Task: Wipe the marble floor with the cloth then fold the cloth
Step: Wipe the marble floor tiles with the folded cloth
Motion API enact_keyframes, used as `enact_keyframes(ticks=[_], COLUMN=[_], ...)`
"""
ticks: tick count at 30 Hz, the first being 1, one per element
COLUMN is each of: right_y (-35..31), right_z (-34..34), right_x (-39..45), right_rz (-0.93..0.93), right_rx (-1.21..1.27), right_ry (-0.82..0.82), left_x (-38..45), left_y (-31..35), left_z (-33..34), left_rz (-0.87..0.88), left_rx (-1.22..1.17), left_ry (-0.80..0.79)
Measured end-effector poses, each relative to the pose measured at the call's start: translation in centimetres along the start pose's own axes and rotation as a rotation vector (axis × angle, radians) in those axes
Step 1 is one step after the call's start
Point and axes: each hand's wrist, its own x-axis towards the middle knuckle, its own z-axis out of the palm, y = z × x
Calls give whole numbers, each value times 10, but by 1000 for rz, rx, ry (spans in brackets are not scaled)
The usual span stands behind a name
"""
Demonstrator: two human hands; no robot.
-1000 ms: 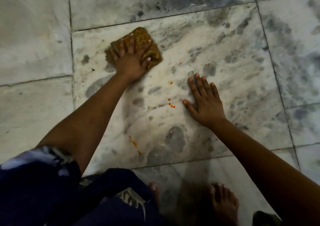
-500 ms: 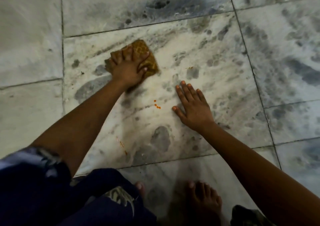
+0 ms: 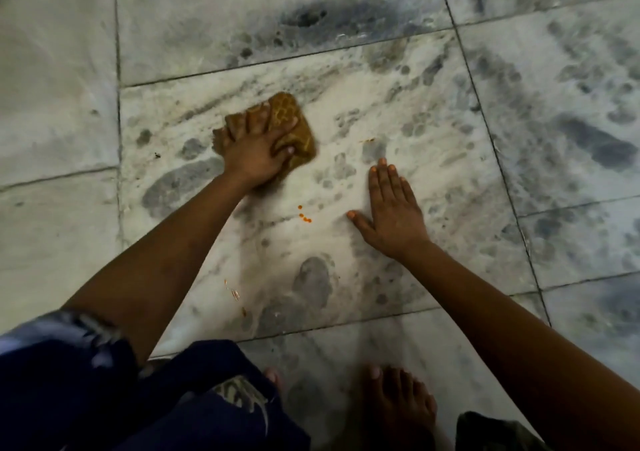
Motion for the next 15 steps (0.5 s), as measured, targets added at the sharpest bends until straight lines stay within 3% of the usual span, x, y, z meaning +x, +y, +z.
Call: enact_keyframes(ticks=[2,5,9,12,15], right_y=[-1,-1,1,5,8], right_z=[-1,-3,-2,0,-1], right_x=[0,-1,-1,-1,-2], right_rz=[4,0,-10,-25,-46], right_rx=[-6,-12,4,1,10], right_ry=[-12,-13,7,4,5], left_x=[16,6,-36,-33,13], left_y=[25,59,38,4,14], left_z=[-4,4,14,4,-13], left_rz=[8,178,344,292,122], left_rx=[23,88,158,181,110], left_ry=[-27,-71,-40,-18,-39])
